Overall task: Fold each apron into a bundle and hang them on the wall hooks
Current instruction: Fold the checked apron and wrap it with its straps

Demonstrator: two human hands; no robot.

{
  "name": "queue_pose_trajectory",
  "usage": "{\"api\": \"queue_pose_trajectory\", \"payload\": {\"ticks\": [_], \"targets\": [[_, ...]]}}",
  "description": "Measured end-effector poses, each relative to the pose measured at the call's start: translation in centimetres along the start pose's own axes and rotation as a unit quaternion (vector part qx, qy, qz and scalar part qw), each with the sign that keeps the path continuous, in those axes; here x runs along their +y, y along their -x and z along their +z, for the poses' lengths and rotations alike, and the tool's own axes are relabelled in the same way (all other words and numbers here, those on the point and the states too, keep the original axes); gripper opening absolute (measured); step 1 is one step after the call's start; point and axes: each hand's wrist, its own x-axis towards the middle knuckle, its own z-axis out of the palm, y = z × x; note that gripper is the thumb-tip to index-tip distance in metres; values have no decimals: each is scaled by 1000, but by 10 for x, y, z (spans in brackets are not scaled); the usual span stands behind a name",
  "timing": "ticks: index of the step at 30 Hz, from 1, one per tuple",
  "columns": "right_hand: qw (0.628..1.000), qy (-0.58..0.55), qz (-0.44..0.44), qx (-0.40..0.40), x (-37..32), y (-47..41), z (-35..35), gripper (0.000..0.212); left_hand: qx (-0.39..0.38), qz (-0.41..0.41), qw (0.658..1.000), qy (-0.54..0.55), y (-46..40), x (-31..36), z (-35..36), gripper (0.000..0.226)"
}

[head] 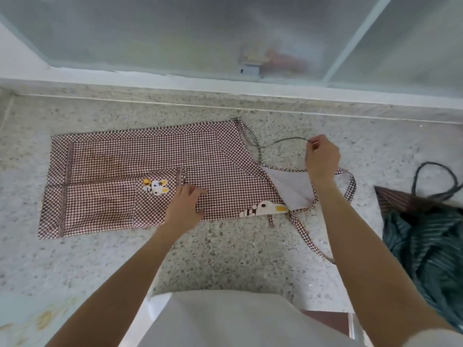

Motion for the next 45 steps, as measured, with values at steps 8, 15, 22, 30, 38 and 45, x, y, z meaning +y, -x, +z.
{"api": "queue_pose_trajectory", "payload": {"ticks": [8, 15, 22, 30, 38, 45], "targets": [[990, 6, -121, -73, 47, 12, -5, 33, 13, 147, 989, 27, -53, 83, 11, 37], [931, 131, -306, -149, 68, 99, -6, 40, -32, 217, 975, -31, -92, 134, 28, 40], [900, 173, -301, -262, 101, 83, -26, 41, -43, 197, 979, -22, -103, 135, 30, 43], [953, 100, -165, -234, 124, 62, -28, 20, 13, 236, 966, -106, -103, 150, 34, 41], [991, 74, -97, -62, 109, 107, -33, 37, 36, 286, 957, -26, -114, 174, 49, 27], [979, 16, 9, -204, 107, 103, -42, 19, 41, 229, 972, 6, -130, 192, 51, 24]]}}
